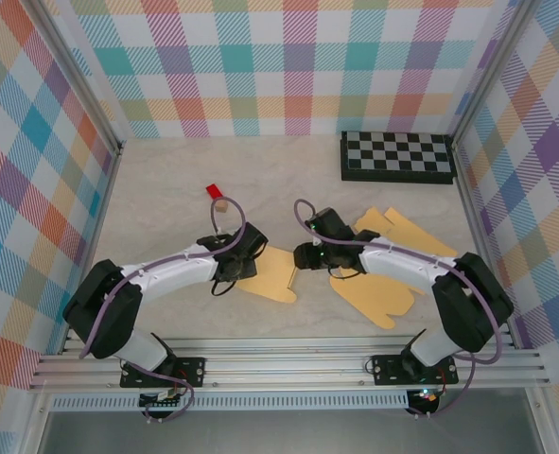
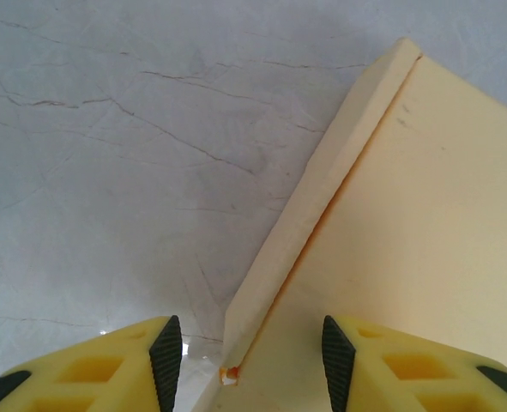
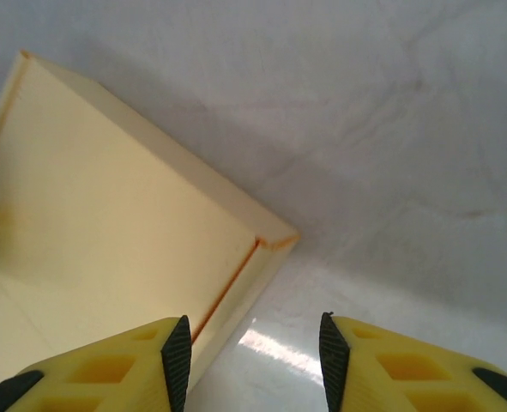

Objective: Fold the paper box

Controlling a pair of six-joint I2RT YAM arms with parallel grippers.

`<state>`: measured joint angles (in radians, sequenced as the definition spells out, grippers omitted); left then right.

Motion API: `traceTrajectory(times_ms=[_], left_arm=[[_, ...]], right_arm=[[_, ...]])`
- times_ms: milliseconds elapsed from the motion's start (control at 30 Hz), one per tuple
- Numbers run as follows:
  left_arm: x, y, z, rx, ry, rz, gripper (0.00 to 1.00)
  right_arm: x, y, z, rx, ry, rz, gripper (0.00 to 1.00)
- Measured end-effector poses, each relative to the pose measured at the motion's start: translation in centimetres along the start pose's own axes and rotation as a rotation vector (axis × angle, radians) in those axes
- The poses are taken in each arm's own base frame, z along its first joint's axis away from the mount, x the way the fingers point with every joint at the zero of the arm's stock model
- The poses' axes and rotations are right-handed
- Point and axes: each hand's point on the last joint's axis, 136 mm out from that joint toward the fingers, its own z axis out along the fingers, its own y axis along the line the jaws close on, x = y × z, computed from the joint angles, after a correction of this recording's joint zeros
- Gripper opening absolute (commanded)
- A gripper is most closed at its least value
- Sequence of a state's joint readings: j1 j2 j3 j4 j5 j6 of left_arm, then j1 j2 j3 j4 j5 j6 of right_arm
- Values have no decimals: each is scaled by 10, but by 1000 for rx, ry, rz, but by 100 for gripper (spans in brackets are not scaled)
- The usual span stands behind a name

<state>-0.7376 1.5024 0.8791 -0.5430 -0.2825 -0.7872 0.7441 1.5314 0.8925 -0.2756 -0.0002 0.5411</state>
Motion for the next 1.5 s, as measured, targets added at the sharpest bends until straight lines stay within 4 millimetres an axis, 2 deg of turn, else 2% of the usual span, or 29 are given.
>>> traceTrajectory(times_ms=[100,267,367,633,800,933,967,1233,1333,1500], left_arm=[[2,3,0,-3,1,-9,50],[2,4,-1,-3,-2,-15,50],[3,4,-2,0,1,-15,52],[8,10,-15,9,25,12,70],[10,5,-18,51,33,19,74],[17,4,-13,70,52,17,94],[17,3,-12,75,51,0,100],[5,-16,-23,234,4,-308,100],[6,-20,-21,278,6,-422,100],[4,-26,-20,313,0,-516,100]], right_arm=[[13,7,10,21,43,44,46],[13,9,25,51,70,84,43],[10,10,26,54,65,94,42],[-5,10,32,95,42,92,38],[-17,7,36,105,31,71,38],[-24,5,37,107,23,34,38],[-24,5,37,106,24,28,38],[-24,6,38,99,24,14,38],[-23,5,37,93,16,25,39],[-18,2,33,87,6,61,39]])
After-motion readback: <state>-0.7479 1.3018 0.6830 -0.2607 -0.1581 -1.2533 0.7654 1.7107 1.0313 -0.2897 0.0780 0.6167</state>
